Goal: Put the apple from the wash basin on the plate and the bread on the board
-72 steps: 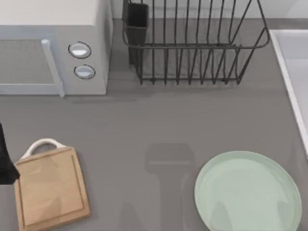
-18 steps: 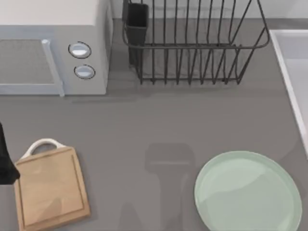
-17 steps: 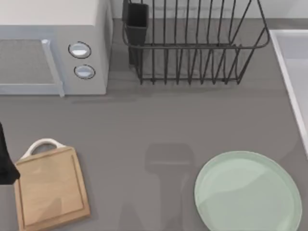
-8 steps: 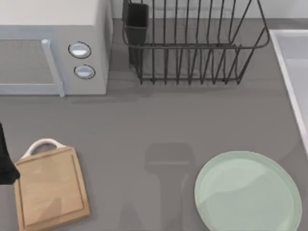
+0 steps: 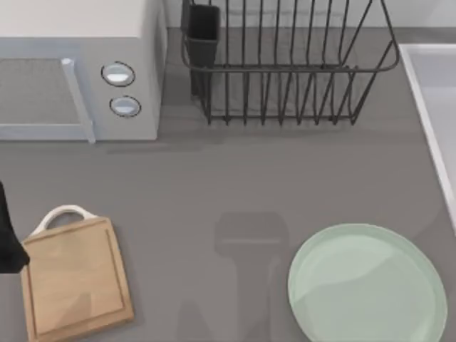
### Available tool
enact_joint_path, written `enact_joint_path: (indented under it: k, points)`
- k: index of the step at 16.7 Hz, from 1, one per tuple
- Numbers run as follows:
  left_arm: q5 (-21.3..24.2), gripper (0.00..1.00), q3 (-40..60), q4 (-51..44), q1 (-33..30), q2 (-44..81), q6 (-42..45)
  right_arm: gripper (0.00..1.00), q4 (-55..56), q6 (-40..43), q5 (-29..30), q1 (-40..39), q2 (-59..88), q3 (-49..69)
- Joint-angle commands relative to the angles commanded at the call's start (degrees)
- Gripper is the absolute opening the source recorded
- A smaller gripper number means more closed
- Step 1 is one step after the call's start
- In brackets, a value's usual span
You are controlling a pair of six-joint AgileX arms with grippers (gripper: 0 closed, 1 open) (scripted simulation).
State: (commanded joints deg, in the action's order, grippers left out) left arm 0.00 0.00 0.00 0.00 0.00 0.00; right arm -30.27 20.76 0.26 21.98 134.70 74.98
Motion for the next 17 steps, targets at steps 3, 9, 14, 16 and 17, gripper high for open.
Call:
enact_joint_path:
  k: [3, 9, 14, 16, 17]
  points:
    - [0.0, 1.0, 0.0, 0.0, 0.0, 0.0, 0.0, 0.0, 0.0, 0.0, 0.0, 0.0, 0.0, 0.0]
    - [0.0, 1.0, 0.0, 0.0, 0.0, 0.0, 0.0, 0.0, -2.4, -0.6, -1.0, -0.1, -4.0, 1.0]
    - [0.0, 1.0, 0.0, 0.0, 0.0, 0.0, 0.0, 0.0, -12.1, -0.4, -1.1, 0.0, -9.4, 4.7]
    - [0.0, 1.0, 0.0, 0.0, 0.0, 0.0, 0.0, 0.0, -17.3, -0.4, -1.1, 0.0, -12.5, 6.6]
    - [0.0, 1.0, 0.0, 0.0, 0.0, 0.0, 0.0, 0.0, -19.1, -0.4, -1.1, 0.0, -13.8, 7.4]
